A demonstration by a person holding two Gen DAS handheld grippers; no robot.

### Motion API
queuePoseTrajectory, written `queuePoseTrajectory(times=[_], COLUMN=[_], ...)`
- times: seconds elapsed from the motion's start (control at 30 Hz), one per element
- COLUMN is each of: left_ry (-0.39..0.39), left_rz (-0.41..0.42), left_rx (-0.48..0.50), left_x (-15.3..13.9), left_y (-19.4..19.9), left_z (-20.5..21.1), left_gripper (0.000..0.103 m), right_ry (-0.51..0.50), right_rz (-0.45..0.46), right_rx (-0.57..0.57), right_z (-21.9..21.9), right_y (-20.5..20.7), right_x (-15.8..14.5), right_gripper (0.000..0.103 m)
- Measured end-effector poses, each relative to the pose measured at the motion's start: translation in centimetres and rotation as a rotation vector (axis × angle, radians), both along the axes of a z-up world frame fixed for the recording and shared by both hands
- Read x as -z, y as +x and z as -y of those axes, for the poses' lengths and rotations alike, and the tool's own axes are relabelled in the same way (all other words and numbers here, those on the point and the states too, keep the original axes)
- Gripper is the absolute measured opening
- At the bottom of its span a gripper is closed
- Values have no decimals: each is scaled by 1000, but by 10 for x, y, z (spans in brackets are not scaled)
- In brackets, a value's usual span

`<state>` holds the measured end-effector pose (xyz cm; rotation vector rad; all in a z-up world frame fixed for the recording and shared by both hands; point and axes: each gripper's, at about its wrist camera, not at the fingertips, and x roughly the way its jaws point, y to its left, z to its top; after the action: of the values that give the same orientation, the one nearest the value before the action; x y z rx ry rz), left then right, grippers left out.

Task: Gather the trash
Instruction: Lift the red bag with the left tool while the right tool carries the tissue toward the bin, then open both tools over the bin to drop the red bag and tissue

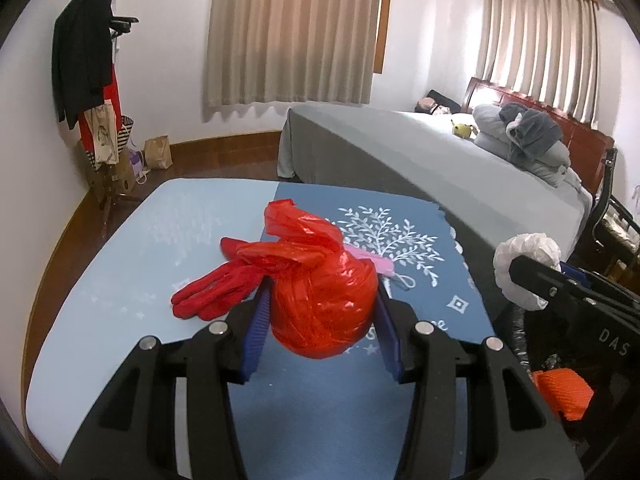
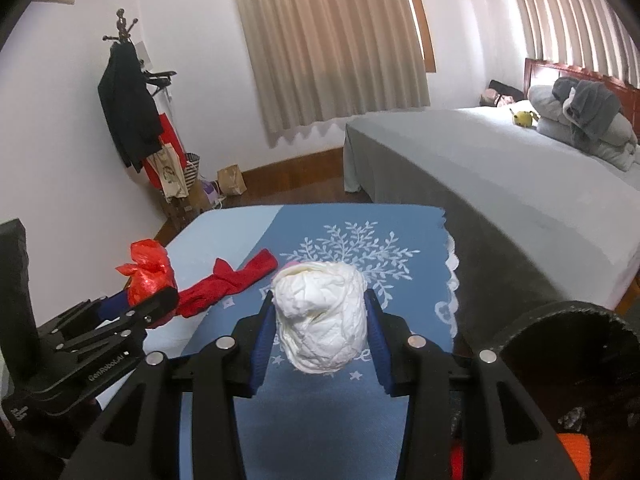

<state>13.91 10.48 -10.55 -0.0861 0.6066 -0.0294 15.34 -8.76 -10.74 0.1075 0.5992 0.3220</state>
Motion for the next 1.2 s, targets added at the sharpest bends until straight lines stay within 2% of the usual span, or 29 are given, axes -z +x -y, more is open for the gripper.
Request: queuePoseTrajectory(times=[0.6, 1.2], left_ry=[-9, -19], left_rz=[82, 114], left_rx=[108, 282], left_x=[-37, -49], left_y=[-39, -55], left_z=[53, 135], left_gripper=[46, 46], right_ry=[1, -15], right_rz=[88, 112], right_rx=[78, 234], right_z=[52, 117], right_y=[-54, -96], right_x=[-42, -52], right_gripper=[42, 42])
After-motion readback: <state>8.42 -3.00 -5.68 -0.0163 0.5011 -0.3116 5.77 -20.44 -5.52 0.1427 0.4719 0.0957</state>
